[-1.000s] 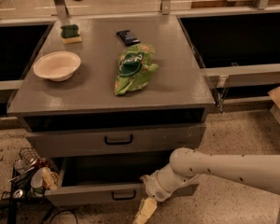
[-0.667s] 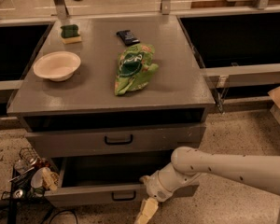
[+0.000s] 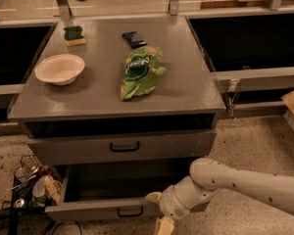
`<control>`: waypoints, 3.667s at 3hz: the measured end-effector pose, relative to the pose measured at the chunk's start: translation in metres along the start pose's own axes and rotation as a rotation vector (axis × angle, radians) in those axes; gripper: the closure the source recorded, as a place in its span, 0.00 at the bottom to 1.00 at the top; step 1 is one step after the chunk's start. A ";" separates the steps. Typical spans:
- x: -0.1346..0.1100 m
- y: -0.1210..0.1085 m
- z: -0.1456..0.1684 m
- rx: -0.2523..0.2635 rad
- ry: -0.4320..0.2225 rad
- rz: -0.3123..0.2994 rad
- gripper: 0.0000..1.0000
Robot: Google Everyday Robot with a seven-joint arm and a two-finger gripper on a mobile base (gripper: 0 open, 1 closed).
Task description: Open middle drawer
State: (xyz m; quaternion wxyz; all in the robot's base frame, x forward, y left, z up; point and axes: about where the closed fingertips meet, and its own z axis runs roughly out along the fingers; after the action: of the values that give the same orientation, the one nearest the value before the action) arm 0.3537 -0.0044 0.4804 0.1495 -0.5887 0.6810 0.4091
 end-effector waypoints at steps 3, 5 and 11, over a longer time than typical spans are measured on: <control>0.002 0.006 -0.009 0.173 0.065 0.029 0.00; 0.003 -0.001 -0.015 0.294 0.063 0.040 0.00; 0.007 -0.027 0.024 0.171 0.069 0.067 0.00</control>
Offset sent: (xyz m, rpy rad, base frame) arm -0.0004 -0.0043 0.0036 -0.0605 -0.0469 -0.0535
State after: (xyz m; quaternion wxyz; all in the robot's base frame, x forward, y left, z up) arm 0.3700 0.0093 0.4504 0.1617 -0.5646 0.7374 0.3338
